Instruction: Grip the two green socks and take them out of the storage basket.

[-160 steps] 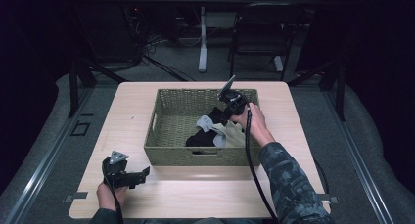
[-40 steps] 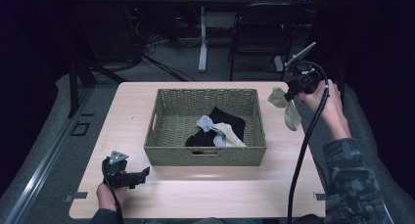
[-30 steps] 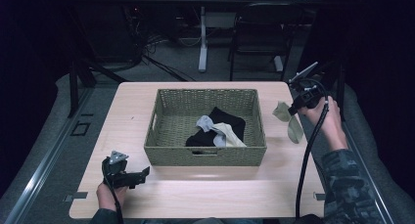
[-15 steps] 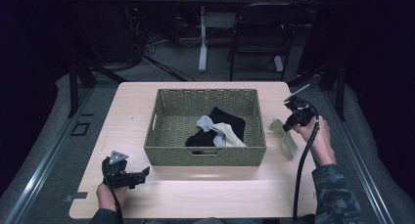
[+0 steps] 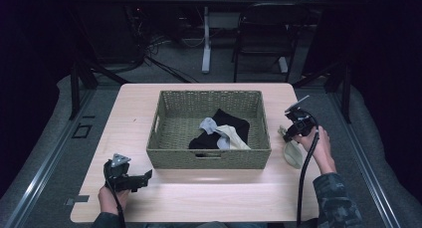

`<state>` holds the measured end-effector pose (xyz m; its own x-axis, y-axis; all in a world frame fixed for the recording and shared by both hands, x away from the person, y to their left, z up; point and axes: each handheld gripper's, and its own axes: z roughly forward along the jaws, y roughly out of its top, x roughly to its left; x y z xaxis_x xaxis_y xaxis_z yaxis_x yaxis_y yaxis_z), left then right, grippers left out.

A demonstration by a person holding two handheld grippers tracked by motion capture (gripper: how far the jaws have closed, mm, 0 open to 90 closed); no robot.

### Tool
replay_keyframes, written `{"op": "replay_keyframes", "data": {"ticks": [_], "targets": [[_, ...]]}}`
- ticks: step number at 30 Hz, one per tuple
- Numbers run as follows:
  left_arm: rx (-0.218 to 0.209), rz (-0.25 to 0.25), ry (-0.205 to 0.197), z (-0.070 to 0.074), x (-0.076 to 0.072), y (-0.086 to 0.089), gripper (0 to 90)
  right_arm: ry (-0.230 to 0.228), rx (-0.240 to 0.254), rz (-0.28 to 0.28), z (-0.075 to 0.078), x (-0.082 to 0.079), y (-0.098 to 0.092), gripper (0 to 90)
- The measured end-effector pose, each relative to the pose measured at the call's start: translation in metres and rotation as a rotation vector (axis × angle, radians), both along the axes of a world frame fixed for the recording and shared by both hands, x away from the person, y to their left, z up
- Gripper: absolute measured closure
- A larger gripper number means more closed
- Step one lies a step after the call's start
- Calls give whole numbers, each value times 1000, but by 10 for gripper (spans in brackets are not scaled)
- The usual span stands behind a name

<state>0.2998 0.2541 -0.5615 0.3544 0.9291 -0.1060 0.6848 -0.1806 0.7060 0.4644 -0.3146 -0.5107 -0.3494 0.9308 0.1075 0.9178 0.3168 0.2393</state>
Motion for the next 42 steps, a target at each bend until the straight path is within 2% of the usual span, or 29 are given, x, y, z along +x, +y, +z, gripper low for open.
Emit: {"op": "replay_keyframes", "data": {"ticks": [1,2,3,4,5,6,7,9,10,11,12,13,14,16,17,19,22,27,32,36,38,40,41,42], "targets": [[-1,0,0,0,0,0,5,-11,-1,11,8,-1,0,629],[-1,0,0,0,0,0,5,-11,-1,11,8,-1,0,629],[-1,-1,-1,0,0,0,5,-16,-7,32,20,-1,1,545],[-3,-2,-2,0,0,0,5,-16,-7,32,20,-1,1,545],[-3,-1,-3,0,0,0,5,-27,2,53,31,-2,1,454],[-3,-1,-3,0,0,0,5,-27,2,53,31,-2,1,454],[-4,-1,-3,0,0,0,5,-43,9,66,42,-3,4,374],[-13,-1,-10,0,0,1,3,-61,21,79,53,-4,7,318],[-13,-1,-10,0,0,1,2,-61,21,79,53,-4,7,318],[-15,-2,-9,1,-1,1,2,-70,33,98,65,-4,9,275],[-13,-2,-6,1,-1,1,2,-70,33,98,65,-4,9,275],[-16,1,-10,0,0,1,3,-73,39,117,75,-3,11,243],[-16,1,-10,0,0,1,3,-73,39,117,75,-3,11,243],[-12,-2,-9,0,0,1,3,-89,37,129,87,-1,16,171],[-13,0,-10,0,0,0,3,-89,37,129,87,-1,16,171],[-15,2,-9,0,0,1,3,-99,32,143,100,1,22,140],[-14,1,-9,0,0,1,3,-119,27,152,109,1,27,126],[-14,-1,-8,0,0,0,3,-125,23,202,126,3,47,92],[-13,-1,-9,0,0,0,3,-120,29,235,131,5,61,64],[-13,-1,-9,0,0,0,3,-126,38,256,135,7,78,53],[-14,-1,-9,0,0,1,3,-125,36,286,136,9,91,48],[-14,-1,-10,0,0,1,3,-122,37,287,136,9,96,46],[-13,-2,-10,0,0,1,3,-128,59,295,134,9,105,46],[-13,-3,-10,0,0,1,3,-128,59,295,134,9,105,46]]}}
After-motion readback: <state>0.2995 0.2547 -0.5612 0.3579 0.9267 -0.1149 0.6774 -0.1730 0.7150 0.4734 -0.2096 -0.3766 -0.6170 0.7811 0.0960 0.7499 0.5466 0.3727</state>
